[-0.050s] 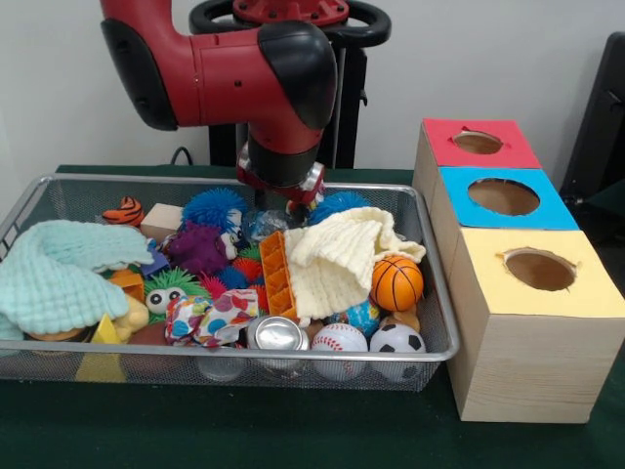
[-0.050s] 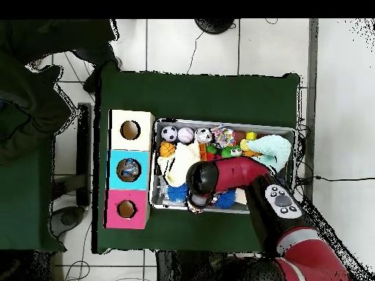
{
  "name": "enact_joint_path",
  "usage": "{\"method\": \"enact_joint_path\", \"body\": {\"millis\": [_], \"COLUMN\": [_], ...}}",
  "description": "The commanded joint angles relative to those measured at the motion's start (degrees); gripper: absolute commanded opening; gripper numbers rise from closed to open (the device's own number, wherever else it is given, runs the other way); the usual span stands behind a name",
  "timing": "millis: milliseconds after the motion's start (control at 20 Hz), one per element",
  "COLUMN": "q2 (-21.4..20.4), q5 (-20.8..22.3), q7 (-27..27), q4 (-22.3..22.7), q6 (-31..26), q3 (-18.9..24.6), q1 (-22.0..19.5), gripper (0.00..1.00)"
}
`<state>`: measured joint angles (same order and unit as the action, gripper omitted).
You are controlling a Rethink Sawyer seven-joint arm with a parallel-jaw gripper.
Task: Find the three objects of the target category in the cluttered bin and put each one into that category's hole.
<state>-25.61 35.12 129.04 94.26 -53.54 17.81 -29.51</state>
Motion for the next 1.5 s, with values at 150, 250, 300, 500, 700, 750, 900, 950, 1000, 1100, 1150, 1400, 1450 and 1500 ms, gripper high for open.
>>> {"method": "enact_joint_path", "body": {"millis": [150,250,300,500,700,750,900,950,1000,1100,1150,1400,1450,1500], "q2": [0.00,-0.55,-0.78,-1.73,-1.91,-1.96,-1.54,-1.41,-1.52,-1.58,-1.53,0.61,0.88,1.25], "q5": [4.47,3.97,3.67,2.60,2.73,3.13,3.80,3.65,3.62,3.26,2.99,0.53,0.12,-0.23], "q7": [3.59,3.83,3.64,2.87,2.46,2.49,3.38,3.74,3.73,4.17,4.34,4.75,4.74,4.48], "q4": [-5.21,-4.63,-4.53,-4.15,-5.03,-5.50,-6.46,-6.37,-6.18,-5.44,-5.14,-3.24,-2.86,-2.91], "q6": [6.35,6.75,6.67,6.47,6.78,6.96,7.86,8.47,8.98,10.54,11.29,18.90,19.88,20.50], "q3": [-4.21,-4.73,-4.83,-5.41,-6.20,-6.56,-7.70,-7.95,-8.22,-8.53,-8.64,-7.20,-7.03,-6.78], "q1": [3.21,3.72,3.83,4.34,5.25,5.73,6.82,6.92,7.12,7.14,7.11,4.83,4.46,4.12], "gripper": [1.00,1.00,1.00,1.00,1.00,1.00,1.00,1.00,1.00,1.00,1.00,1.00,1.00,1.00]}}
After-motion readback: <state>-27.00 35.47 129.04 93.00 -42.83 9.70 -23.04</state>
